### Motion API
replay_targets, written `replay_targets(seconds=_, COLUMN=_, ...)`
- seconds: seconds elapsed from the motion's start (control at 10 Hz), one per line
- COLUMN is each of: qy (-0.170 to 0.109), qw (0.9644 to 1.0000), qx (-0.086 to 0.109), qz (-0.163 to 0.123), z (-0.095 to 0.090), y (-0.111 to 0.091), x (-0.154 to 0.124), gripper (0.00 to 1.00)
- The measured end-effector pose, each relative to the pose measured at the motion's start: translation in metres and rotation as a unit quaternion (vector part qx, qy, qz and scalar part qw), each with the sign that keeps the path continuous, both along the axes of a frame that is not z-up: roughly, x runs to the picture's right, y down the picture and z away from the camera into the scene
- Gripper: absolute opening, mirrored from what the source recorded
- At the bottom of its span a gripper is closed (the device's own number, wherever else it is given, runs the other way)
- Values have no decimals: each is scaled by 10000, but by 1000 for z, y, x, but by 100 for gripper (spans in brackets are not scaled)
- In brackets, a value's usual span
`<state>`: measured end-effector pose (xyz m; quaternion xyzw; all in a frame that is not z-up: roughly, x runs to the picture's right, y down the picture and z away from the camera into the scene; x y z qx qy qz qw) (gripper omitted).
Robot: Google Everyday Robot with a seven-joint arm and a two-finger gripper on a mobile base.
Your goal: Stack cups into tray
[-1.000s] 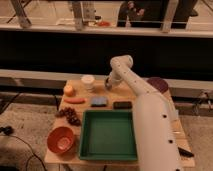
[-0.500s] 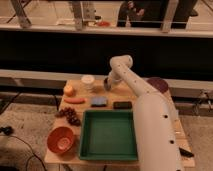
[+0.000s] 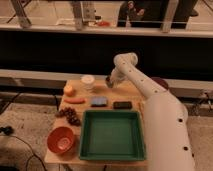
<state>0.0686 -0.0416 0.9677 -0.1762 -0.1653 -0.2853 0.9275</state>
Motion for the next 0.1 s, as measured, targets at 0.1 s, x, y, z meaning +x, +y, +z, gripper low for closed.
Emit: replay_targets(seconds=0.1, qy=-26, qw=10000, qx=42, qz=-8, z=-4, y=-2, x=-1, gripper=0)
